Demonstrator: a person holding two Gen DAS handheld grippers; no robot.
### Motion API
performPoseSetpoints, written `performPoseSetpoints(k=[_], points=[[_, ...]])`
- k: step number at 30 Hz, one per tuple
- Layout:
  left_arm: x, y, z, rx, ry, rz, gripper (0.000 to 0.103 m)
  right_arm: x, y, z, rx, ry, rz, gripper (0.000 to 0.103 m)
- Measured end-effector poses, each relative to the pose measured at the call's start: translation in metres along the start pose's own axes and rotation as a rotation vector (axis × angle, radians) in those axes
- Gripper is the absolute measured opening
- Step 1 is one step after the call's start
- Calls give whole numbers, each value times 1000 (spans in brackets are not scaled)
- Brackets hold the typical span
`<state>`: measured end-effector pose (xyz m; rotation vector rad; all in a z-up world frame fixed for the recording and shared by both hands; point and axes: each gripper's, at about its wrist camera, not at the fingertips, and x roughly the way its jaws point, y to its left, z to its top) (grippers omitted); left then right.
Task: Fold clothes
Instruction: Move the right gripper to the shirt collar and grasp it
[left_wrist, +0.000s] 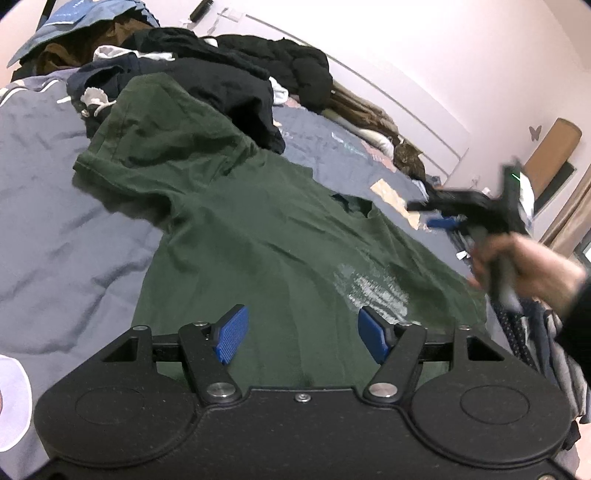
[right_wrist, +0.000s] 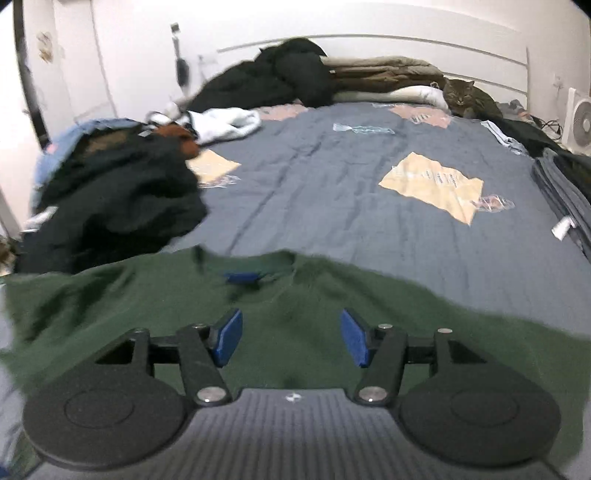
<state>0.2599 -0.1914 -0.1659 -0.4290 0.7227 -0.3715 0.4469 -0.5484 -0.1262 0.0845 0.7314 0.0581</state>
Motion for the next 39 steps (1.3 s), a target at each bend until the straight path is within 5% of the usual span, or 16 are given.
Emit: performPoseSetpoints(k=[12,14,16,21,31,34,37,39], points=[[8,19,-1,-87,41,11,65,125,6,19,-64,119,-131,57],[8,19,-1,-89,43,14,65,133,6,20,-63,129,-166,43],[8,20,-2,-90,45,15,65,137,2,23,-50,129,-191,12],[8,21,-2,-92,51,17,65,132,-11,39,26,55,-186,8],[7,22,-3,-97,57,14,65,131,-29,49,125,113,-121,16],[5,21,-3,-99,56,8,65,99,-9,50,-8,58,-72,29],[5,19,-3,-98,52,7,65,78,21,41,-114,49,68,40],[4,18,-3,-96,50,7,65,76,42,36,-181,72,106,41]])
